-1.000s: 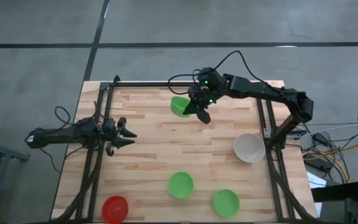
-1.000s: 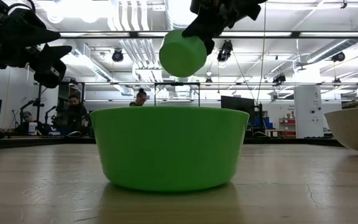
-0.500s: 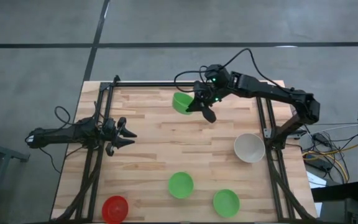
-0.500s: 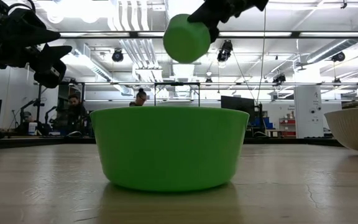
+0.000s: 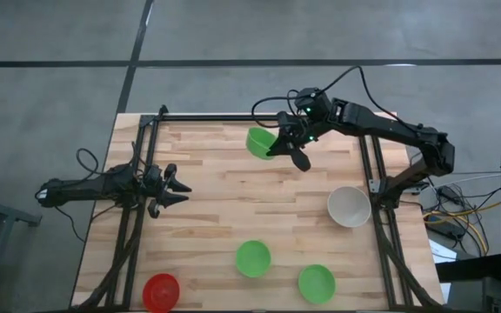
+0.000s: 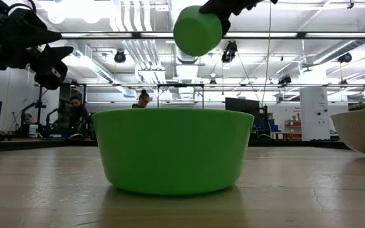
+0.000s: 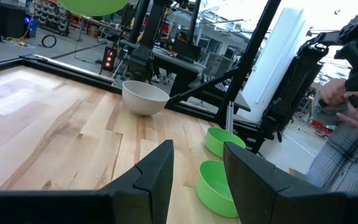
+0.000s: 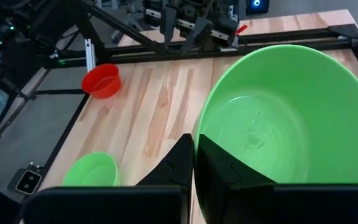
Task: Nest bowls inside each other
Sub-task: Stack the top green bowl on top of the white bowl
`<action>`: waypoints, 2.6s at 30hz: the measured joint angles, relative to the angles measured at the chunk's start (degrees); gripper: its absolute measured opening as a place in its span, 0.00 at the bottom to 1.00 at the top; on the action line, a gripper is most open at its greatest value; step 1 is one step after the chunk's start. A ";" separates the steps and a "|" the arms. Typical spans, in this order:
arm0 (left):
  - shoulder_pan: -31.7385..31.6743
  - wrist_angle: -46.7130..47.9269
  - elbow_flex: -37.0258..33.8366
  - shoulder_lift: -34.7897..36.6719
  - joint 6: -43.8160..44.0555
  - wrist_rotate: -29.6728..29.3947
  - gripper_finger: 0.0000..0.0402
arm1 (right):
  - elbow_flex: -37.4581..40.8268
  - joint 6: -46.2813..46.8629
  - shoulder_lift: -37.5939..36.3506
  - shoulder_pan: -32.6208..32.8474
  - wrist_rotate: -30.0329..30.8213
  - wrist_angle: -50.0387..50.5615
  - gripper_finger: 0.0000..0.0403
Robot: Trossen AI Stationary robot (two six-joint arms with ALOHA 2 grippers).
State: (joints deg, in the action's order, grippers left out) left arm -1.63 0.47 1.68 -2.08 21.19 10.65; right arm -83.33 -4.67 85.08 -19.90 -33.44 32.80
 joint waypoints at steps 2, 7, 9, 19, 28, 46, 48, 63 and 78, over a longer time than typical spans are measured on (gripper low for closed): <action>0.01 0.01 0.01 0.01 0.00 -0.02 0.36 | 0.00 -0.04 -0.55 0.00 -0.01 0.34 0.02; 0.00 0.02 0.02 0.00 0.00 0.00 0.36 | 0.08 -0.27 -2.37 0.00 0.01 0.47 0.02; 0.00 0.00 0.00 0.02 0.00 -0.02 0.36 | 0.13 -0.29 -3.20 0.00 -0.01 0.45 0.02; 0.01 0.01 0.01 0.02 0.01 -0.02 0.36 | 2.23 -0.35 -6.67 0.13 0.01 0.37 0.02; 0.00 0.02 0.01 0.02 0.00 0.00 0.36 | 8.83 0.12 -12.59 0.13 0.42 -4.42 0.02; 0.00 0.01 0.00 0.02 0.00 -0.01 0.36 | 23.79 3.10 -25.62 0.11 2.42 -13.20 0.02; 0.01 0.02 0.01 0.00 0.00 0.00 0.36 | 26.00 4.33 -27.61 0.11 3.49 -14.82 0.02; 0.00 0.02 0.00 0.00 0.00 -0.01 0.36 | 31.17 7.56 -37.16 0.11 9.02 -10.19 0.02; 0.00 0.00 0.00 0.02 0.00 0.00 0.36 | 31.26 9.70 -42.21 0.11 13.33 1.82 0.02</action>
State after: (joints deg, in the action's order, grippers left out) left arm -1.63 0.48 1.67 -2.07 21.19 10.66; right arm -52.07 5.02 42.88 -19.79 -20.11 34.63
